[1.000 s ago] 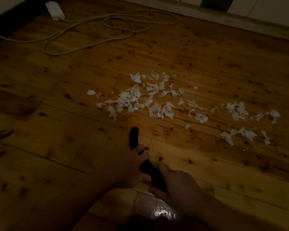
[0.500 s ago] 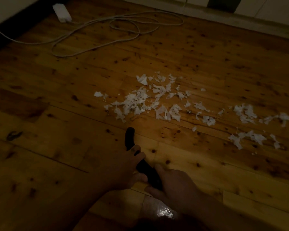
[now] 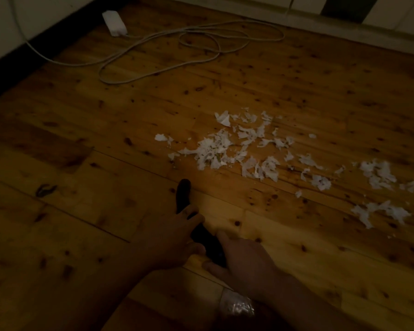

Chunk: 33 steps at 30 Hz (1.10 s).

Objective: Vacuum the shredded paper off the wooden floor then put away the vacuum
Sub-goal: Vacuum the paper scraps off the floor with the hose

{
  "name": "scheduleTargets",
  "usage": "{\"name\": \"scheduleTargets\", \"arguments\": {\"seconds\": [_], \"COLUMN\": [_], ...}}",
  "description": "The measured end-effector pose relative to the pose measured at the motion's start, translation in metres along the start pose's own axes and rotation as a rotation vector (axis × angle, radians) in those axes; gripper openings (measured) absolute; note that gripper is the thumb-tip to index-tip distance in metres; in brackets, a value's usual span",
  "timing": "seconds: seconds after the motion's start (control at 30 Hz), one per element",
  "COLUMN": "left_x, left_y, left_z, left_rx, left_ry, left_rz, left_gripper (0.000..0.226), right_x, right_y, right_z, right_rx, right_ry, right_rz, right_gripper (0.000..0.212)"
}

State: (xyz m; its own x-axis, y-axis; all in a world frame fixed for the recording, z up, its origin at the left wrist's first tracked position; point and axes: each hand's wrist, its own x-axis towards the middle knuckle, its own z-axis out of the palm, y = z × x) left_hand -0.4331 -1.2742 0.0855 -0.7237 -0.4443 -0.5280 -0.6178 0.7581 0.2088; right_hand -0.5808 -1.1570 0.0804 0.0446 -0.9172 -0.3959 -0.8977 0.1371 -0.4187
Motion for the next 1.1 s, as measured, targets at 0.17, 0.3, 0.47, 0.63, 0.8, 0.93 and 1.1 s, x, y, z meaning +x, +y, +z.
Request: {"name": "scheduleTargets", "arguments": {"seconds": [0.17, 0.3, 0.47, 0.63, 0.8, 0.93, 1.1], "left_x": [0.001, 0.000, -0.001, 0.001, 0.000, 0.000, 0.002], "left_y": [-0.007, -0.012, -0.019, -0.031, -0.045, -0.056, -0.064], "left_z": [0.002, 0.002, 0.000, 0.002, 0.004, 0.003, 0.001], "left_rx": [-0.009, -0.043, -0.121, -0.199, -0.283, -0.345, -0.377], "left_ry": [-0.003, 0.006, 0.051, 0.107, 0.147, 0.155, 0.181], "left_rz": [-0.031, -0.044, -0.060, -0.058, -0.031, 0.001, -0.006], "left_gripper": [0.061, 0.061, 0.060, 0.057, 0.056, 0.056, 0.069], "right_x": [0.005, 0.011, 0.021, 0.031, 0.041, 0.049, 0.062], "right_y": [-0.005, -0.008, -0.011, -0.015, -0.024, -0.029, -0.035], "right_z": [-0.002, -0.004, -0.005, -0.006, -0.008, -0.006, -0.007], "right_rx": [0.001, 0.017, 0.052, 0.085, 0.101, 0.095, 0.120], "right_ry": [-0.018, -0.024, 0.001, 0.011, 0.019, 0.035, 0.051], "right_rz": [-0.015, -0.016, -0.027, -0.020, -0.005, 0.011, 0.010], "right_gripper": [0.050, 0.052, 0.052, 0.048, 0.047, 0.052, 0.053]}}
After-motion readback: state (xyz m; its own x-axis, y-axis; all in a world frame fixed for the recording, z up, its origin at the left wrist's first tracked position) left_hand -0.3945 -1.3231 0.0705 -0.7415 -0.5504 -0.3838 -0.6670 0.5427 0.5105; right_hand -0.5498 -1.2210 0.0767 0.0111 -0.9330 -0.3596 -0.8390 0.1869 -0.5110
